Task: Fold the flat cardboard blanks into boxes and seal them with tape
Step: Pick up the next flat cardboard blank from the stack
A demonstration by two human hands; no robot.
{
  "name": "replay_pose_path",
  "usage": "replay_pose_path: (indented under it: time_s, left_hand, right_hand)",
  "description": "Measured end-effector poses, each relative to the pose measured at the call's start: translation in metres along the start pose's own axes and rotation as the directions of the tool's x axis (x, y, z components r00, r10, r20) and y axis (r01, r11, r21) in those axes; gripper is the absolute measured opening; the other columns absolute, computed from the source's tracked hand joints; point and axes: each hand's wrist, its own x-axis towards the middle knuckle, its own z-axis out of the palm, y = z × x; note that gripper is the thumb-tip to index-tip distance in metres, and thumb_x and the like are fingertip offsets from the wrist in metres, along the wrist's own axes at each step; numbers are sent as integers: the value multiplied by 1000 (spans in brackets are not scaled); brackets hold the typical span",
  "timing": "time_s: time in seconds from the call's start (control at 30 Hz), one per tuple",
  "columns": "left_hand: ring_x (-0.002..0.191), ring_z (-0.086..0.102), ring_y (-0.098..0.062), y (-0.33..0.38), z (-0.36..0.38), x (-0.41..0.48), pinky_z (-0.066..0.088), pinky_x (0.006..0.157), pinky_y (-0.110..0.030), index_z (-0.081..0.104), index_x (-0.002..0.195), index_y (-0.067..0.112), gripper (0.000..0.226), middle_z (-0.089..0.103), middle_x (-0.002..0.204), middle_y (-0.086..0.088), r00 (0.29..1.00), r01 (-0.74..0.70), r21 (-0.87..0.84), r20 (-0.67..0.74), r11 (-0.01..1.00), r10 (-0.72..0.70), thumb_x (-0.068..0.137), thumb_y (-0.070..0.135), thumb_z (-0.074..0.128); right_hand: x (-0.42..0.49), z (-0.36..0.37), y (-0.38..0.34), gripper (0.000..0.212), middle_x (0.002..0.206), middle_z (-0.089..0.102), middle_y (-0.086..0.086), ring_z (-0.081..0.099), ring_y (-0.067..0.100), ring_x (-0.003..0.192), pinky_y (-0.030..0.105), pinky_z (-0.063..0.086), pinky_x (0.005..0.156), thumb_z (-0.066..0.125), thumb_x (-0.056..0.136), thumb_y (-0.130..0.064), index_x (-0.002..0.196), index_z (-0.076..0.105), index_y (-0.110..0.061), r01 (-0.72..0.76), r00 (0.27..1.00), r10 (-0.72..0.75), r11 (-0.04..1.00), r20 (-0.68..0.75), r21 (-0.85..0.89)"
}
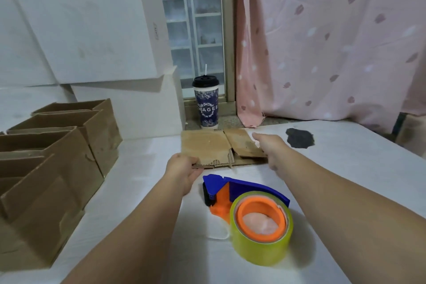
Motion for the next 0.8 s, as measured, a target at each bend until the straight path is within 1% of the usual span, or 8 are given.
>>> replay_pose_path:
  time_s: [0.1, 0.2, 0.27, 0.4, 0.57, 0.67, 0.73, 0.8]
  left_hand:
    - [93, 66, -28, 0, -15, -13, 53, 71, -31, 53, 102, 11, 18, 64, 109, -16, 990, -114, -48, 83, 992, 117, 93, -4, 49]
    - [96, 67, -22, 3, -29, -29, 52, 78, -29, 59, 99, 21, 18, 69, 104, -4, 946, -306, -11, 106, 952, 305, 92, 5, 55]
    - [109, 60, -20, 8, -37, -44, 46, 84, -25, 60, 103, 30, 13, 68, 108, 8, 900, -434, 86, 65, 897, 430, 93, 22, 57]
    - [132, 39, -17, 22, -58, -73, 29, 100, -27, 37, 143, 24, 57, 44, 143, 5, 792, -577, 288, -30, 764, 610, 95, 54, 38]
    - [105, 51, -5, 48, -96, -113, 38, 70, 0, 44, 129, 22, 37, 53, 116, 11, 602, -726, 373, -62, 578, 796, 94, 22, 56]
    - [106, 56, -6, 52, -124, -129, 45, 86, -16, 42, 116, 30, 35, 57, 118, 9, 613, -734, 320, -70, 600, 787, 90, 15, 61]
    - [107, 57, -3, 46, -135, -142, 46, 88, -24, 40, 115, 36, 37, 57, 118, 13, 596, -738, 330, -90, 589, 798, 90, 19, 62]
    - [102, 55, 7, 34, -138, -157, 44, 81, -15, 37, 116, 39, 38, 55, 114, 20, 551, -758, 358, -98, 546, 829, 90, 26, 61]
  right_hand:
    - [-11, 0, -1, 31, 135, 52, 10, 47, 29, 120, 42, 34, 106, 63, 90, -28, 116, 60, -11, 21, 996, -16, 998, 91, -52]
    - [-23, 8, -7, 6, 114, 64, 8, 56, 20, 91, 35, 43, 88, 63, 89, -14, 95, 61, -14, 85, 992, -86, 996, 96, 18]
    - [-33, 17, -13, 21, 105, 65, 5, 58, 18, 86, 29, 42, 74, 60, 91, -10, 112, 61, -12, 156, 982, -166, 981, 85, 114]
    - [-69, 39, -28, 39, 120, 61, 7, 56, 26, 113, 43, 43, 102, 56, 95, -17, 133, 51, -18, 303, 935, -323, 942, 147, 145]
    - [-124, 64, -40, 33, 122, 60, -5, 56, 12, 101, 23, 43, 84, 48, 99, -34, 128, 54, -18, 430, 851, -441, 897, 285, 103]
    - [-140, 75, -33, 82, 149, 39, -3, 37, 20, 135, 34, 31, 107, 49, 86, -66, 150, 28, -18, 524, 802, -492, 852, 340, -3]
    - [-153, 83, -26, 102, 151, 38, -2, 40, 18, 135, 36, 34, 110, 57, 74, -73, 152, 22, -17, 588, 734, -528, 809, 428, -11]
    - [-162, 91, -16, 107, 143, 47, -5, 51, 11, 125, 34, 41, 107, 73, 68, -63, 152, 22, -20, 595, 673, -520, 803, 526, 32]
